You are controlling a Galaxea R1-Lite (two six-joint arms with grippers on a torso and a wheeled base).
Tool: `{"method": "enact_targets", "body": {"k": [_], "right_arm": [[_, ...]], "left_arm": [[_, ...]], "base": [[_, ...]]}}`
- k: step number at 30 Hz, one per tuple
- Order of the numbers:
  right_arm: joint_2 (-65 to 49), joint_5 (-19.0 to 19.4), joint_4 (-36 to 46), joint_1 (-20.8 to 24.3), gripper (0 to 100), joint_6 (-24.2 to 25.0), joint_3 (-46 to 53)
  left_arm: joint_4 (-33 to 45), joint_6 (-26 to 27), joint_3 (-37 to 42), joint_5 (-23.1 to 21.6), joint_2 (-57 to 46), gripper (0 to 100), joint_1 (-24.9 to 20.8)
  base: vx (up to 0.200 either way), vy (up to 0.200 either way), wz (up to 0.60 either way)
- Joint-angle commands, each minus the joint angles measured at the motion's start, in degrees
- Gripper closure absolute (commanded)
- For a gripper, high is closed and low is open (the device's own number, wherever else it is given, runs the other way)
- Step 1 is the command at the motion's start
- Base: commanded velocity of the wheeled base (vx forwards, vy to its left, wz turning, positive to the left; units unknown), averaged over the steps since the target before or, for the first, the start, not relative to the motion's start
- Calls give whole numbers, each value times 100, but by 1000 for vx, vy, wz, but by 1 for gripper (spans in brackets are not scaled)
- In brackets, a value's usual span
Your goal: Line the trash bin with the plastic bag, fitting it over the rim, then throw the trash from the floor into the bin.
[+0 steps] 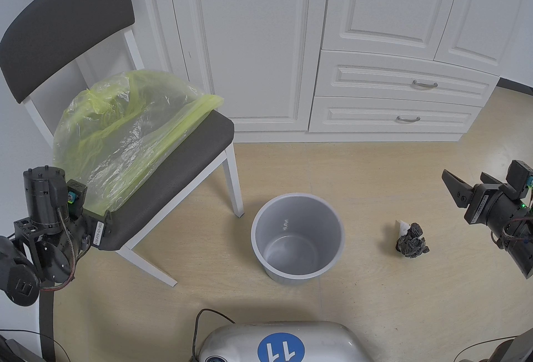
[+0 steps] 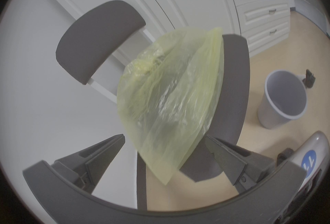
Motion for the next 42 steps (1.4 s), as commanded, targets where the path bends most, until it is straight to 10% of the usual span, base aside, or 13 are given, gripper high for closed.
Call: {"method": "enact_targets", "body": {"k": [1, 24, 42], "right_arm": [[28, -3, -2, 2, 0, -1, -2], [-42, 6, -2, -112, 0, -1, -20], [-16, 6, 7, -112, 0, -1, -20]], "left_arm": [[-460, 14, -95, 9, 531, 0, -188], [-1233, 58, -464, 62, 1128, 0, 76], [-223, 76, -666, -369, 223, 0, 638]], "base": [[0, 0, 0], [0, 0, 0], [0, 0, 0]]}}
